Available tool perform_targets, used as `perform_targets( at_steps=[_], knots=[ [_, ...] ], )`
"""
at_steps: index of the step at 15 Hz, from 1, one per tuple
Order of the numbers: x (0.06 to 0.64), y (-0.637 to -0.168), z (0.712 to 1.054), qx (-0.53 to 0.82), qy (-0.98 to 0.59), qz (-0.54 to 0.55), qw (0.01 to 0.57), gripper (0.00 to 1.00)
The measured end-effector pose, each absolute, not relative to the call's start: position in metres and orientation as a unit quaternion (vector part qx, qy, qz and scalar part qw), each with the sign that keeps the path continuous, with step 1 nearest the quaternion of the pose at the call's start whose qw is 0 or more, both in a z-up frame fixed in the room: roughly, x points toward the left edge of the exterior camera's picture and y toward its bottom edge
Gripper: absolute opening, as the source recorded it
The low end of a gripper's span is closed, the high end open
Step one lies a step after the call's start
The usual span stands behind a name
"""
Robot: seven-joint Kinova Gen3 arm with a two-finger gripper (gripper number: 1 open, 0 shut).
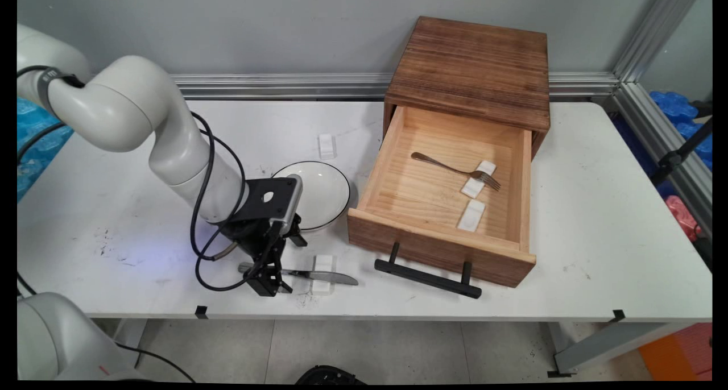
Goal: Pick up the knife from the right of the white plate
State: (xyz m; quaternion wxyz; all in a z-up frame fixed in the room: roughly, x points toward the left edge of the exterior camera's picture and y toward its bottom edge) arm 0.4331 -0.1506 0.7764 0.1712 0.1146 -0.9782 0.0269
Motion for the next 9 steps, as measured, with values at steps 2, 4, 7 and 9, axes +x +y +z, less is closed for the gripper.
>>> perform_targets(
  at_steps=[2,4,7,9],
  knots=[
    [0.4331,-0.1509,0.7753,0.118,-0.978,0.027,0.171,1.0],
    [0.433,-0.1512,0.7744,0.122,-0.977,0.027,0.171,1.0],
    [0.4332,-0.1517,0.7733,0.128,-0.977,0.027,0.171,1.0],
    [0.4336,-0.1518,0.7727,0.131,-0.976,0.027,0.171,1.0]
  ],
)
